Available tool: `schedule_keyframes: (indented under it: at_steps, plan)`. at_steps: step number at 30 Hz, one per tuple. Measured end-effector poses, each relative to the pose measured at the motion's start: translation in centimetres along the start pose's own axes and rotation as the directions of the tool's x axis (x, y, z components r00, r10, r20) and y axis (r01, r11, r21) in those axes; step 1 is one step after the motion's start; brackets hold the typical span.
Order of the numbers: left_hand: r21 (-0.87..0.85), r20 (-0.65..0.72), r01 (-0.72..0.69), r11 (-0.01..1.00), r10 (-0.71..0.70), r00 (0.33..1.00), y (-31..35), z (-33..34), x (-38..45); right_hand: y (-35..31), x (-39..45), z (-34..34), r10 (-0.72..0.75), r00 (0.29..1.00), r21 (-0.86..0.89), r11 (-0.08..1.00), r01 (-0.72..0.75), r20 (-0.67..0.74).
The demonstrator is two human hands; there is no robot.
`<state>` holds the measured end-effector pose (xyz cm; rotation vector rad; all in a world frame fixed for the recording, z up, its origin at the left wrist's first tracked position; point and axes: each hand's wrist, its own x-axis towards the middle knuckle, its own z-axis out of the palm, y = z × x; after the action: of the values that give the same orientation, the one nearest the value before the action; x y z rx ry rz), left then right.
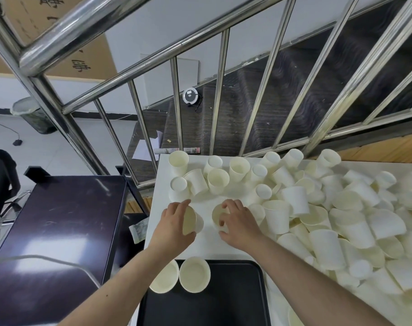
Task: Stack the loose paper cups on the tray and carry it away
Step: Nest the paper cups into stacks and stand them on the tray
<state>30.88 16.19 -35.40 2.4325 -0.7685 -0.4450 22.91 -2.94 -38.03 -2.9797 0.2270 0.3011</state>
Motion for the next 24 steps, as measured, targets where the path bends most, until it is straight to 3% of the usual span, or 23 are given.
schedule_keyframes:
  at_steps: [8, 15, 20, 24]
  plan:
    - [-0.022, 0.021, -0.047, 0.999, 0.047, 0.999, 0.6, 0.1, -0.8, 0.0, 0.0, 0.0, 0.034, 0.996, 0.134, 0.99, -0.044, 0.082]
    - [-0.089, 0.041, -0.145, 0.985, 0.149, 0.988, 2.2, 0.7, -1.6, 0.4, -3.1, -1.3, 0.123, 0.992, 0.193, 0.973, -0.122, 0.007]
    - [-0.078, 0.155, -0.229, 0.97, 0.238, 0.959, 4.0, 2.3, -2.8, 1.4, -8.0, -1.8, 0.223, 0.974, 0.224, 0.948, -0.228, 0.048]
    - [0.026, 0.269, -0.302, 0.953, 0.284, 0.92, 5.0, 4.0, -3.6, 1.3, -11.2, -1.4, 0.196, 0.969, 0.203, 0.953, -0.225, 0.153]
